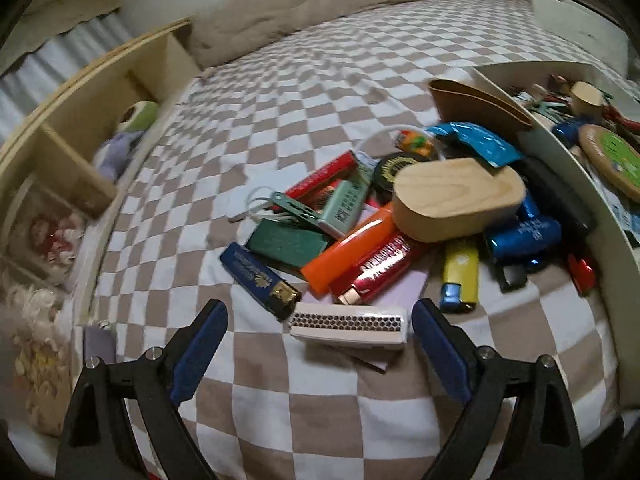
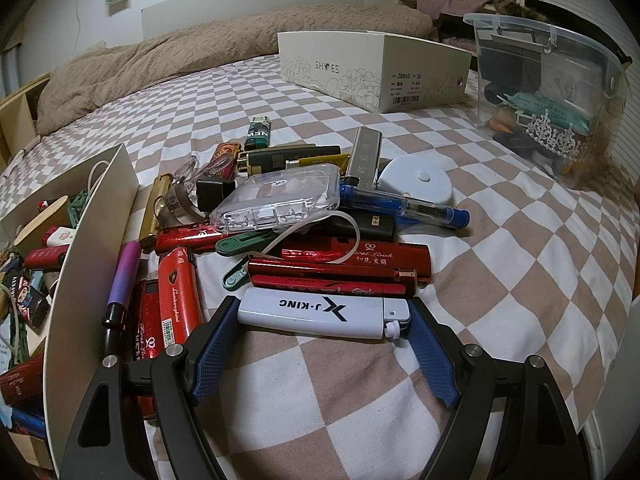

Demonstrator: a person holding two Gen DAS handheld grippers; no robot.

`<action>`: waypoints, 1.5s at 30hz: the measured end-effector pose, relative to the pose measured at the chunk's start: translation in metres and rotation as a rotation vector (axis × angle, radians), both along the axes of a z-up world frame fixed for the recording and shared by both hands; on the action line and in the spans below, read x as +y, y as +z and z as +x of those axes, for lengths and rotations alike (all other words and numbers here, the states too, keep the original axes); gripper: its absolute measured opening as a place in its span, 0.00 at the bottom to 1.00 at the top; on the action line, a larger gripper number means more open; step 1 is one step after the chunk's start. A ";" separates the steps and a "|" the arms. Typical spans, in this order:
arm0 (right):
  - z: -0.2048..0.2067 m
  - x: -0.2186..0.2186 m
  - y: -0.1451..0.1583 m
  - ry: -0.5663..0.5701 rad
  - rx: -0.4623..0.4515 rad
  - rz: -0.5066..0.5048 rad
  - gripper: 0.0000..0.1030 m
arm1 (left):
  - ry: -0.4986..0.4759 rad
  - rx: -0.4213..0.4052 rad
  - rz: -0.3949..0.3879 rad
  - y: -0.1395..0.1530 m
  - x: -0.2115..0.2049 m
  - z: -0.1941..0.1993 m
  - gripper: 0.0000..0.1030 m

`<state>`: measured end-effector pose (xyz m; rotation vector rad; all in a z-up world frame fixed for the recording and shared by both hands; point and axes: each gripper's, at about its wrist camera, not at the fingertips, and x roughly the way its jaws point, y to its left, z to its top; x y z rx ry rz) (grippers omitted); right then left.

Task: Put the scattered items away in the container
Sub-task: 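Close the left tool on the white matchbox while the right tool holds the J-KING lighter, then carry the matchbox with the left tool over the tray while the right carries the J-KING lighter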

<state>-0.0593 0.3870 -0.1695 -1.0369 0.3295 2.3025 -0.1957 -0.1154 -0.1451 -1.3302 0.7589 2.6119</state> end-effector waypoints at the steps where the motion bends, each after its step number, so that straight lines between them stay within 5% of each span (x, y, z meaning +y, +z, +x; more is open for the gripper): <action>1: 0.000 0.000 0.000 0.000 0.000 0.000 0.81 | -0.009 -0.020 0.020 0.000 -0.002 -0.002 0.92; 5: 0.000 0.000 0.000 0.000 0.000 0.000 0.81 | -0.027 -0.063 0.092 -0.005 -0.005 -0.004 0.89; 8: 0.000 0.000 0.000 0.000 0.000 0.000 0.81 | -0.025 -0.097 0.147 -0.008 -0.008 -0.003 0.70; 13: 0.000 0.000 0.000 0.000 0.000 0.000 0.81 | -0.012 -0.113 0.217 -0.008 -0.013 0.002 0.56; 25: 0.000 -0.001 0.000 0.001 0.006 -0.005 0.81 | 0.012 0.014 0.297 0.032 -0.010 0.024 0.55; 45: 0.023 -0.031 0.019 0.187 0.151 -0.208 0.79 | -0.040 0.043 0.467 0.067 0.075 0.060 0.55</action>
